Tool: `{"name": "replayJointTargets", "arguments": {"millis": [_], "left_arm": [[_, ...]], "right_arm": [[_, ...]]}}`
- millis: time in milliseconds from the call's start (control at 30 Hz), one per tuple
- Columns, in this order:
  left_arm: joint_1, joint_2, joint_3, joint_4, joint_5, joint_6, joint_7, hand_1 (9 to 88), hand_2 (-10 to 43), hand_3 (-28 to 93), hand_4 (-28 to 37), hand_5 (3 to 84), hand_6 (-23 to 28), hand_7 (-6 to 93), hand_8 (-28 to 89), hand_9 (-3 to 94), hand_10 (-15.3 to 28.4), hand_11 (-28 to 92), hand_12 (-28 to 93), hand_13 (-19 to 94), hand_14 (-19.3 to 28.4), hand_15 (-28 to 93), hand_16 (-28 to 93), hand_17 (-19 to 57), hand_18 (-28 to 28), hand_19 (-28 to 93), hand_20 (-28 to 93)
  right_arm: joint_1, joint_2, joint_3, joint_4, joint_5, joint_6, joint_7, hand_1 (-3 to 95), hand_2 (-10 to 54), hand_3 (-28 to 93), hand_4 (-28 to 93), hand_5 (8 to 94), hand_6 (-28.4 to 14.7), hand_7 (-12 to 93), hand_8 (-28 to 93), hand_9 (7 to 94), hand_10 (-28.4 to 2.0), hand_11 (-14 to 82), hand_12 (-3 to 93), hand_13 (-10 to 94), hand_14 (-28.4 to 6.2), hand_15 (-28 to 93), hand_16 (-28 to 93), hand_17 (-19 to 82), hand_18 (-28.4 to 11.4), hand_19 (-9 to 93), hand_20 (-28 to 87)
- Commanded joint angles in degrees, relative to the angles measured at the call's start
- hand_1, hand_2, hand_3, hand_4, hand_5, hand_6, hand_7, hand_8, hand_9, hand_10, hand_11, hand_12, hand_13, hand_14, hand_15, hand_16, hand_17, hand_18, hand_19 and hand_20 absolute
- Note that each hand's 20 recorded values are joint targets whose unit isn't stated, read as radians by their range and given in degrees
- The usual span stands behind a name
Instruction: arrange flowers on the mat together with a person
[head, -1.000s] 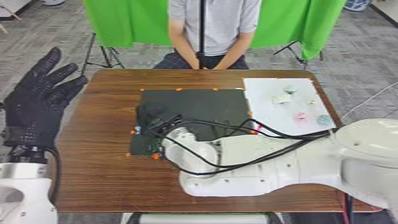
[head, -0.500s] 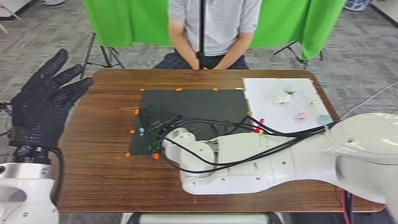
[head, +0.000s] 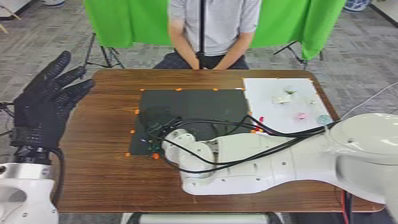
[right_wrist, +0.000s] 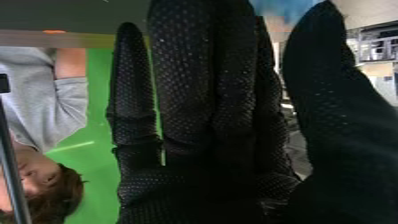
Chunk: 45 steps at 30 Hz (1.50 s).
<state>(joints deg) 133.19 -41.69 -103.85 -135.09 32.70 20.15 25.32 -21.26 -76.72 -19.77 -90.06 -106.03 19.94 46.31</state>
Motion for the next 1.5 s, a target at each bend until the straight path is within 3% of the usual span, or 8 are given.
{"name": "replayJointTargets", "arguments": {"millis": [33, 400, 500, 833, 967, 1267, 1400, 1500], "left_arm": [[2.41, -0.21, -0.79, -0.07, 0.02, -0.26, -0.31, 21.6, 6.3, 76, -23.9, 30.9, 5.0, 10.3, -8, 29.1, 14.5, 18, 12, 20, 21.5, 46, -5, -9.0, 19.2, 39, 16], [11.47, -0.84, -5.25, -2.68, -1.79, 2.72, 3.32, 21.9, 6.3, 76, -23.6, 30.9, 5.0, 10.3, -9, 29.1, 14.5, 18, 12, 20, 21.5, 46, -5, -9.1, 19.2, 39, 16], [13.91, -0.69, -5.72, -3.01, -3.05, 3.67, 5.35, 21.9, 6.3, 76, -23.6, 30.9, 5.0, 10.2, -8, 29.1, 14.5, 18, 12, 20, 21.5, 46, -5, -9.1, 19.2, 39, 16], [17.5, -2.65, -6.47, -2.78, -4.39, 5.04, 5.86, 21.7, 6.5, 75, -23.7, 30.9, 4.9, 10.2, -8, 29.0, 14.5, 18, 12, 20, 21.4, 46, -5, -9.1, 19.2, 39, 16], [18.17, -2.01, -5.89, -2.3, -5.53, 5.7, 6.44, 21.7, 6.5, 75, -23.9, 30.9, 4.9, 10.4, -8, 29.1, 14.6, 18, 12, 20, 21.5, 46, -5, -9.2, 19.2, 39, 16], [20.35, -3.18, -5.93, -2.32, -5.04, 4.85, 6.12, 20.7, 6.6, 75, -24.6, 31.9, 5.0, 10.1, -8, 28.8, 14.4, 18, 12, 20, 21.3, 45, -5, -9.9, 18.8, 37, 15], [21.09, -1.45, -5.39, -2.17, -6.5, 5.57, 7.92, 20.2, 6.6, 75, -24.8, 32.3, 4.9, 9.5, -8, 28.6, 13.9, 16, 12, 19, 20.9, 42, -5, -10.1, 18.7, 35, 14], [20.55, -1.26, -4.68, -1.93, -5.83, 5.42, 7.28, 20.1, 6.7, 75, -25.0, 31.6, 4.4, 9.1, -8, 28.4, 13.7, 15, 12, 19, 20.6, 41, -5, -10.1, 18.6, 35, 14]], "right_arm": [[0.43, 0.22, 1.71, -1.51, -1.6, 0.09, 0.09, 46.8, -9.5, 60, -28, 74.7, 4.0, 17, -4, 85.3, -9.3, 31.7, 20.0, 81, -6.1, 48, 21, 37, -17.7, 75, 1], [-4.17, 8.48, 15.41, -9.69, 0.6, 2.37, -4.55, 40.6, -9.5, 65, -28, 70.9, 3.5, 17, -13, 82.0, -10.6, 31.6, 19.6, 77, -7.2, 49, 20, 33, -19.9, 73, 3], [-9.17, 12.3, 23.05, -12.97, 2.59, 0.6, -6.53, 39.9, -9.5, 66, -28, 68.7, 2.7, 17, -13, 80.0, -10.7, 30.4, 19.1, 75, -7.9, 49, 19, 31, -20.2, 73, 4], [-34.4, 21.02, 54.33, -22.56, 18.35, -6.84, -12.71, 36.9, -9.5, 67, -28, 64.2, 1.6, 16, -13, 71.9, -14.0, 22.7, 16.0, 68, -11.9, 48, 16, 26, -22.8, 70, 5], [-43.39, 23.22, 64.66, -25.76, 27.39, -6.36, -14.36, 35.5, -9.5, 67, -27, 62.4, 1.3, 16, -13, 68.7, -15.0, 19.8, 15.1, 65, -13.7, 47, 15, 24, -23.5, 70, 6], [-62.43, 25.85, 85.06, -29.03, 48.79, -6.4, -24.2, 33.1, -7.7, 70, -26, 55.8, 1.0, 16, -13, 60.0, -15.5, 18.1, 14.7, 53, -15.6, 46, 12, 16, -23.1, 62, 8], [-67.95, 26.78, 89.96, -30.54, 51.01, -5.44, -25.64, 32.5, -7.5, 71, -26, 54.3, 1.2, 17, -13, 58.0, -15.6, 17.7, 14.8, 51, -16.4, 45, 12, 15, -23.4, 61, 9], [-72.32, 26.93, 94.04, -31.41, 53.81, -5.3, -26.97, 32.0, -7.2, 70, -26, 53.0, 1.0, 16, -13, 57.1, -15.8, 17.2, 14.7, 50, -16.7, 45, 11, 14, -23.6, 60, 9]]}}
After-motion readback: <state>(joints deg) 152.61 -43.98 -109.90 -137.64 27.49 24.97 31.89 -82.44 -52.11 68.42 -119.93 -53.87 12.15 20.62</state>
